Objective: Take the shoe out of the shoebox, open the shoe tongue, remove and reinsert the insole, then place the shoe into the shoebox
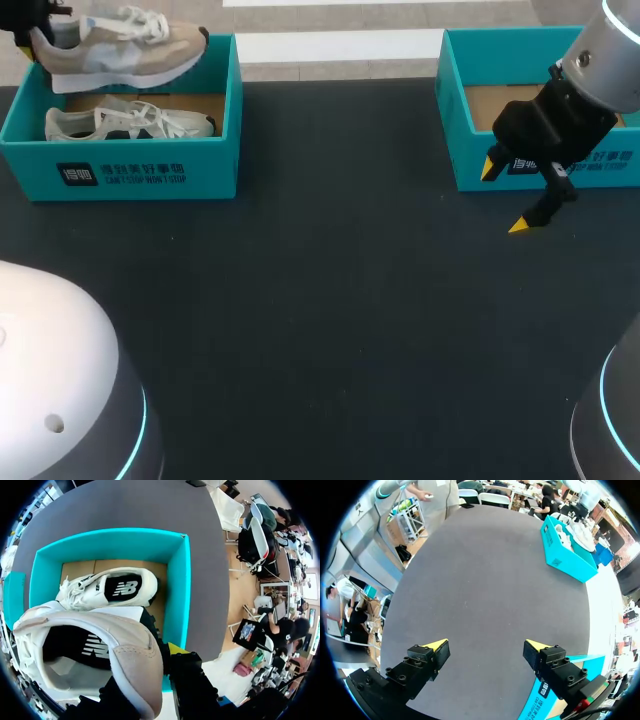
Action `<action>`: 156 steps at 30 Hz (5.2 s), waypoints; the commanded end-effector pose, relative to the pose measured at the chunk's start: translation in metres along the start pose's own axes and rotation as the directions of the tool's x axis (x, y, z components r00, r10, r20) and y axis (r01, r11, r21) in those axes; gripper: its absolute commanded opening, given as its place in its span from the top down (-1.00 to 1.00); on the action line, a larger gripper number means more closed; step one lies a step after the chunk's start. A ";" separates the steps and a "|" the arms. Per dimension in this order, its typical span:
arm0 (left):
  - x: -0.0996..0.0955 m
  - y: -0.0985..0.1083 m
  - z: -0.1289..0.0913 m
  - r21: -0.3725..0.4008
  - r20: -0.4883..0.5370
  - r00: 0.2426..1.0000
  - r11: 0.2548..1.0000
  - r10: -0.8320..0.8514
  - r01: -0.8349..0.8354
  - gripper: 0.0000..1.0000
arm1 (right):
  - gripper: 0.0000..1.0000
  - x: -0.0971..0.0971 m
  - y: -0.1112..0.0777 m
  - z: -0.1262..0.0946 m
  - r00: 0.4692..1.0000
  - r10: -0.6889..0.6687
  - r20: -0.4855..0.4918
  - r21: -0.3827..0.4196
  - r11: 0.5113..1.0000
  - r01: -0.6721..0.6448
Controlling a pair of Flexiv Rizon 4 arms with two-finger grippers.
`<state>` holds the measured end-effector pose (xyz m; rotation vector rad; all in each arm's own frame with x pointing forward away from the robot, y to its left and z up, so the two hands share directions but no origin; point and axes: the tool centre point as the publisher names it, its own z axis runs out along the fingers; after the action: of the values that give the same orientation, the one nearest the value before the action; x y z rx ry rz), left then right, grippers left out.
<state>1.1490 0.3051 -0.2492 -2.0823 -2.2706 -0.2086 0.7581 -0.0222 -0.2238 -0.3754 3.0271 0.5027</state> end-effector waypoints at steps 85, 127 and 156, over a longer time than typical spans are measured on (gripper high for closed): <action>-0.023 0.008 0.136 0.121 0.011 0.982 0.974 0.190 -0.190 1.00 | -1.00 -0.001 0.000 0.001 1.000 0.000 -0.002 0.001 1.000 0.000; -0.017 0.026 0.132 0.068 0.080 0.990 0.990 0.118 -0.124 1.00 | -1.00 -0.001 0.000 0.001 1.000 0.000 -0.002 0.001 1.000 0.000; -0.026 0.018 0.131 0.062 0.109 0.993 0.997 -0.055 0.048 1.00 | -1.00 -0.001 0.000 0.001 1.000 0.000 -0.002 0.001 1.000 0.000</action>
<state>1.1793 0.2989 -0.3821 -2.0581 -2.3572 -0.0146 0.7581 -0.0222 -0.2238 -0.3755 3.0271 0.5027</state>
